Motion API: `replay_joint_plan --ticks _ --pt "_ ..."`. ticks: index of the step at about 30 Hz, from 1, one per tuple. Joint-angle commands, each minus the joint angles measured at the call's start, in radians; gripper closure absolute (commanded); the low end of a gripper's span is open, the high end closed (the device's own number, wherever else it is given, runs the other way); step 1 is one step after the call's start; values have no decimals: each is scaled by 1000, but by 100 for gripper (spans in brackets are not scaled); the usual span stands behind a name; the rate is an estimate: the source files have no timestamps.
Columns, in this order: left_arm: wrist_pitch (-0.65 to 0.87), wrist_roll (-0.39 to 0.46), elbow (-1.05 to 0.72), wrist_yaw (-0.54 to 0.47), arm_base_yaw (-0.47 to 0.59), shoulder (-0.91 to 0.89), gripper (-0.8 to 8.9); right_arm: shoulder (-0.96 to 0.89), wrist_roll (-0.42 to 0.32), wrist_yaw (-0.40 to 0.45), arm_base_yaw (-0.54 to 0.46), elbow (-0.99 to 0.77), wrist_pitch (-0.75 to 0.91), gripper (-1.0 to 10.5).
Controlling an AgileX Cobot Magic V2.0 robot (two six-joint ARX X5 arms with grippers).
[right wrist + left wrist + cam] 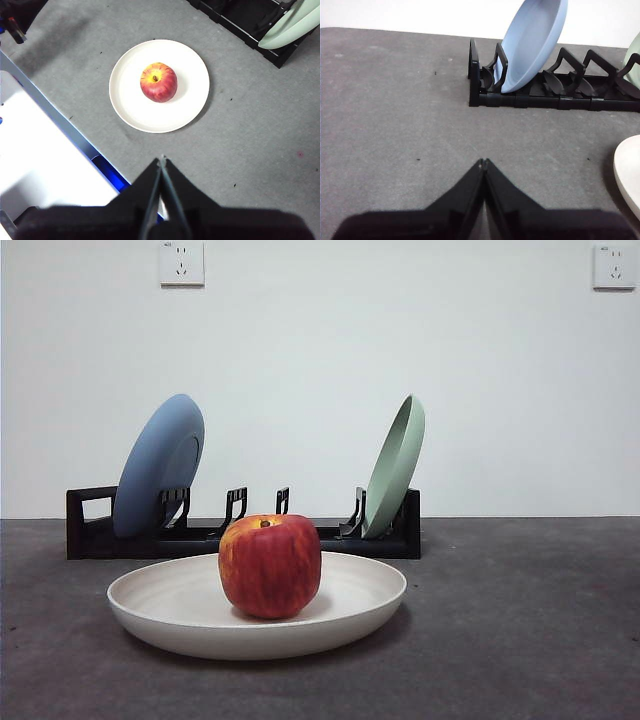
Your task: Take the yellow plate from the plate rack,put the plate on the table,take the apple from the table,put the apple in the plate
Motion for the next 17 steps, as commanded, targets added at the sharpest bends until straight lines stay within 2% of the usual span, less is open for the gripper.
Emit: replay_joint_plan --ticks 1,2,4,6,8,12,17 --pt "8 -9 -11 -1 3 6 817 -6 -12 16 -10 1 -23 945" --pt "8 -9 -11 -1 3 8 817 -20 -69 45 -25 1 -19 946" --pt "8 -8 -11 -1 3 10 817 -45 -130 77 -66 1 21 946" --pt "8 -8 -11 -1 3 15 817 -82 -178 64 -120 0 99 945" --pt "8 -9 -11 -1 3 15 817 -125 -198 8 -192 -3 195 946" --pt "8 -8 -11 -2 3 15 817 -234 -206 -99 -404 -44 335 945" --pt "8 -8 -11 -2 3 15 817 -394 -232 -99 -637 -204 480 945"
